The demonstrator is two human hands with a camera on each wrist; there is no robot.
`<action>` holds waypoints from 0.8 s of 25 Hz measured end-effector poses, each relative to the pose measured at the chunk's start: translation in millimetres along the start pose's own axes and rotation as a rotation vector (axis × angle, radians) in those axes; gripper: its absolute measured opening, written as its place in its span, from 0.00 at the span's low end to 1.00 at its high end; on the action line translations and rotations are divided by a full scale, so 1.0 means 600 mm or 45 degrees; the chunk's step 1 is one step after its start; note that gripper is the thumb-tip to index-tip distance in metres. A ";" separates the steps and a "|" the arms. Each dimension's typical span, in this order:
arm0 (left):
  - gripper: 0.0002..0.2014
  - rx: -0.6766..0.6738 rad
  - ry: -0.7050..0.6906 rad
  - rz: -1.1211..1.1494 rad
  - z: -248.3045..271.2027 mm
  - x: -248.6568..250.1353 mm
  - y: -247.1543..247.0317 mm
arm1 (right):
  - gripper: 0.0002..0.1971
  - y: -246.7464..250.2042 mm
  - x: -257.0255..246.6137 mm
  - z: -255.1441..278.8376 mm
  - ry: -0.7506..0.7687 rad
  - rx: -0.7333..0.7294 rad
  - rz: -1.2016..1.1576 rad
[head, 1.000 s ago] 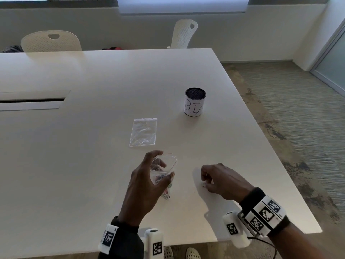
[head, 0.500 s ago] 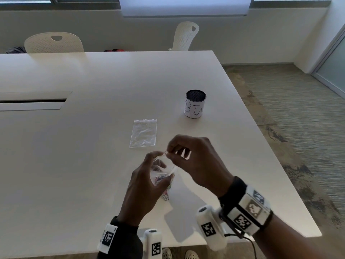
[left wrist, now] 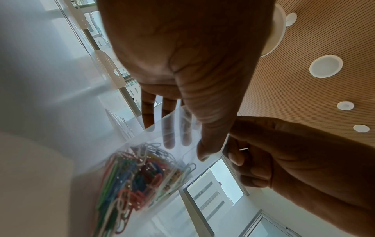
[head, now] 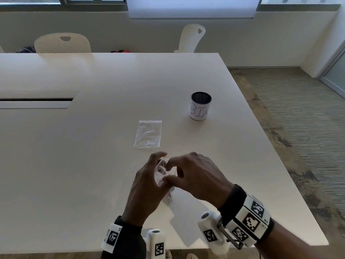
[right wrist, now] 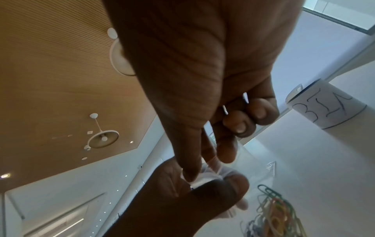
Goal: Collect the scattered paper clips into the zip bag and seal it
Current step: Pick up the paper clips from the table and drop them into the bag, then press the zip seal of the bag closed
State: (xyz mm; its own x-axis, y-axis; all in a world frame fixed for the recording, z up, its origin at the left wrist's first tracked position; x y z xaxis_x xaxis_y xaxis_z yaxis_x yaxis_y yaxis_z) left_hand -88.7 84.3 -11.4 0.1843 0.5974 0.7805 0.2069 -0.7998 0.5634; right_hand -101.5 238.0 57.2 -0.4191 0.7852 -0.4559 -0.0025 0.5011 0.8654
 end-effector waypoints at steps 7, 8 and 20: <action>0.36 -0.050 -0.027 0.028 -0.002 -0.003 0.007 | 0.03 -0.001 -0.002 0.002 0.023 0.021 0.065; 0.35 -0.086 -0.050 0.041 -0.001 -0.002 0.011 | 0.04 0.001 0.002 0.002 0.020 0.028 0.072; 0.13 -0.263 -0.382 -0.286 -0.077 -0.006 0.041 | 0.06 0.027 0.040 0.007 0.169 -0.034 0.057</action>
State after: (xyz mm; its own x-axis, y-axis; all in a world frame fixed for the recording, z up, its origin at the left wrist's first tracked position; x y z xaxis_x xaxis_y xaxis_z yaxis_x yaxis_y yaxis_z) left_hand -128.8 59.5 12.1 0.4340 0.7241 0.5360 0.0828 -0.6245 0.7766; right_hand -107.9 266.3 59.6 -0.5359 0.7507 -0.3863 -0.0043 0.4552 0.8904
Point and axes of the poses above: each hand's wrist, its own z-axis away from the middle knuckle, its own y-axis out of the back of the hand, x = y × z, the point moved 4 cm from there along -z, towards the middle knuckle, and after that the axes turned 11 degrees about x, right-handed, at the moved point
